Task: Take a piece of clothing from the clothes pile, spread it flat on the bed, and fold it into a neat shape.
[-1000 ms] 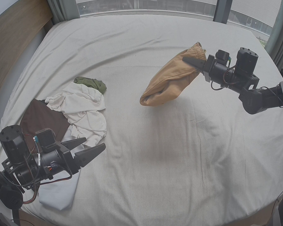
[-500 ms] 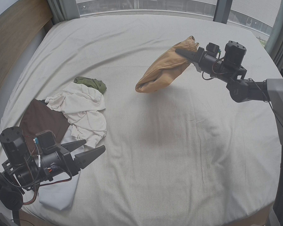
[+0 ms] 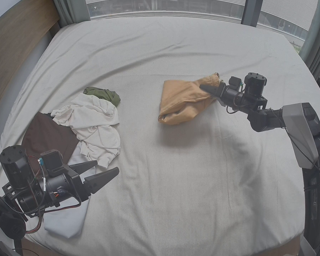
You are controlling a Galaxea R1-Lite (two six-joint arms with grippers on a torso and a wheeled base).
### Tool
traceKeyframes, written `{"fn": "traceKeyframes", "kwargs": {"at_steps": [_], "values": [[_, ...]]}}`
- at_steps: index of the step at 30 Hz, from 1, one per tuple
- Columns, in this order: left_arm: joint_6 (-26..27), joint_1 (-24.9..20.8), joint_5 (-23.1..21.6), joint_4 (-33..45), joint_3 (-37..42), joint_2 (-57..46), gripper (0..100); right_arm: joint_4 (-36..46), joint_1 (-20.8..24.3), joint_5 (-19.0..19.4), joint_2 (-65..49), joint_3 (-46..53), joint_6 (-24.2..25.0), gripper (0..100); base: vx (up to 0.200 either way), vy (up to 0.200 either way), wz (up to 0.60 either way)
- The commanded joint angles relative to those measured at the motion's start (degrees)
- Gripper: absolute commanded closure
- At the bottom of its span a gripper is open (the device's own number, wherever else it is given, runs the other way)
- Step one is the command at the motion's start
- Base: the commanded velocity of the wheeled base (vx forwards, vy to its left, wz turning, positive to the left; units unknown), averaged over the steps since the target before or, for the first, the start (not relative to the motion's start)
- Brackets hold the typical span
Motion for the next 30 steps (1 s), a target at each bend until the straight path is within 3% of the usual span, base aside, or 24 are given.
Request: {"fn": "traceKeyframes", "kwargs": {"at_steps": [1, 6, 17, 18, 26, 30], "values": [[-0.01, 0.03, 0.01, -0.02, 0.01, -0.14, 0, -1.59, -0.78, 0.02, -3.54, 11.42, -3.18, 100, 0.000, 0.000, 0.00], [-0.01, 0.03, 0.01, -0.02, -0.16, 0.04, 0, -8.00, -0.69, 0.02, -5.12, 21.35, -3.53, 100, 0.000, 0.000, 0.00], [-0.01, 0.03, -0.96, -0.02, -0.43, 0.04, 0, -12.49, -1.22, -0.94, -5.38, 27.59, -3.61, 100, 0.000, 0.000, 0.00], [-0.01, 0.03, -0.96, -0.02, -0.43, 0.04, 0, -12.49, -1.22, -0.94, -5.38, 27.59, -3.61, 0, 0.000, 0.000, 0.00], [-0.01, 0.12, -1.05, -0.02, -0.25, 0.21, 0, -12.66, -1.83, -3.05, -6.52, 29.79, -3.88, 0, 0.000, 0.000, 0.00], [-0.01, 0.12, -1.05, -0.02, -0.25, 0.13, 0, -13.37, -3.59, -3.14, -12.41, 37.61, -6.60, 0, 0.000, 0.000, 0.00]]}}
